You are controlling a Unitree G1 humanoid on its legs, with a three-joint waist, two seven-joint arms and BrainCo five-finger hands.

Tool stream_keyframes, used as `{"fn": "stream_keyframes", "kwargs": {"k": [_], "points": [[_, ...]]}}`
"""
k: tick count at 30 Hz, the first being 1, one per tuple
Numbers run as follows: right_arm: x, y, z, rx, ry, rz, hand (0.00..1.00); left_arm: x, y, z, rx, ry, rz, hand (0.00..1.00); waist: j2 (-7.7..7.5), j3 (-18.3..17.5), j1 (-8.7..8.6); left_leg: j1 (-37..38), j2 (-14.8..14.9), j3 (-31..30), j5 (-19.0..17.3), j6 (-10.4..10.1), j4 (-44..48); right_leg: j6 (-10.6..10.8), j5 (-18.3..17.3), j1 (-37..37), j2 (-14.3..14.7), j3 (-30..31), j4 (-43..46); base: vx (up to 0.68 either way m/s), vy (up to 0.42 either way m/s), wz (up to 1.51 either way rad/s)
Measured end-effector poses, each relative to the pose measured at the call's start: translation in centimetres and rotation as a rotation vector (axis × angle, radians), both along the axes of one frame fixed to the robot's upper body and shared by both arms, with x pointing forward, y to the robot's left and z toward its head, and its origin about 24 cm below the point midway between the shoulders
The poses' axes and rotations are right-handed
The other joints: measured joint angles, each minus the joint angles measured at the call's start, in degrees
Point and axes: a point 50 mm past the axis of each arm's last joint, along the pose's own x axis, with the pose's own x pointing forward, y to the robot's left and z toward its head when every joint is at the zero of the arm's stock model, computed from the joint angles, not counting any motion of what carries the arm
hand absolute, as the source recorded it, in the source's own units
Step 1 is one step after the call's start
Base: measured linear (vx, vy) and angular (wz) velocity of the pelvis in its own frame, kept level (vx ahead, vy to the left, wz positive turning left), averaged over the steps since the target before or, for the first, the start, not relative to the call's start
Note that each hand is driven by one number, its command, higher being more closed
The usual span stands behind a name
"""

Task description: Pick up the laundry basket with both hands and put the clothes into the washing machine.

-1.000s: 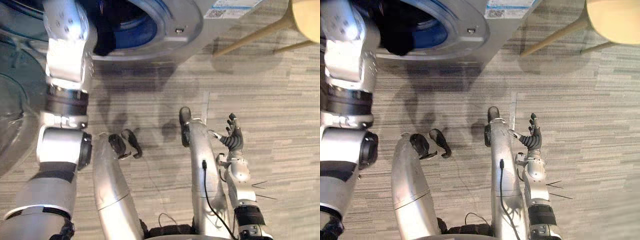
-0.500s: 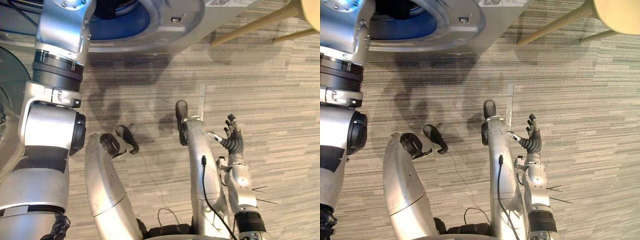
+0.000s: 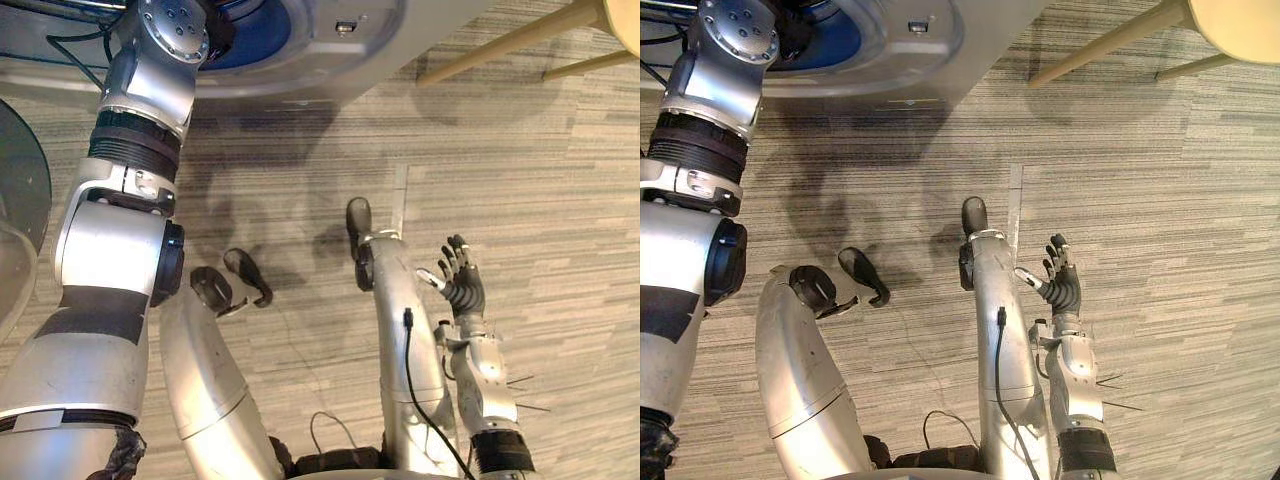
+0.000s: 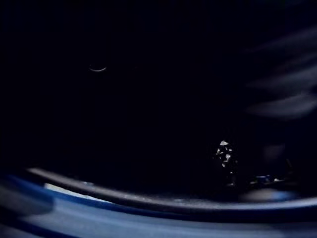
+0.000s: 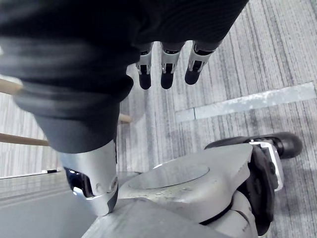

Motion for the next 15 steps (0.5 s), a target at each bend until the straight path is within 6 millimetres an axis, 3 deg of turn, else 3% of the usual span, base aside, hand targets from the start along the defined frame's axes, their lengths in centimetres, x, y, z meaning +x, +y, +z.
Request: {"fn": "stream_keyframes", "kwargs": {"k": [3, 6, 11, 15], "points": [[-0.5, -0.4, -0.2, -0.009, 0.005, -0.009, 0.00, -0.8, -0.2, 0.5, -0.036, -0.048, -0.057, 0.00, 0.01, 0.00, 0.09, -0.54, -1.15, -0.94, 0.08, -0.04, 0.07, -0.52, -0.63, 0.00, -1.11, -0.71, 1.06, 0.00, 0.016, 0.23], [-0.6, -0.7, -0.2, -0.024, 0.002, -0.015, 0.00, -1.5, 1.5, 0.0, -0.039, -0.083, -0.045, 0.00, 0.02, -0.01, 0.19, -0.49, -1.71, -1.35, 0.09, -0.06, 0.22, -0.96, -1.09, 0.02, -1.92, -1.25, 2.11, 0.00, 0.001, 0.15], [-0.7, -1.5, -0.5, -0.059, 0.032, -0.008, 0.00, -1.1, 4.3, -2.7, -0.025, 0.005, 0.005, 0.00, 0.13, -0.07, 0.58, 0.68, -2.16, -1.59, 0.65, -0.36, -0.27, -1.46, -1.39, 1.28, -2.74, -1.84, 2.14, -0.04, -0.012, 0.09], [-1.4, -1.8, -0.9, -0.071, 0.052, 0.002, 0.00, -2.6, 5.0, -2.3, 0.045, -0.090, 0.079, 0.00, 0.19, -0.12, 0.96, 1.92, -2.93, -1.61, 1.93, -0.94, -2.28, -1.68, -1.31, 2.40, -3.17, -1.98, 1.16, -0.05, -0.026, 0.14]]}}
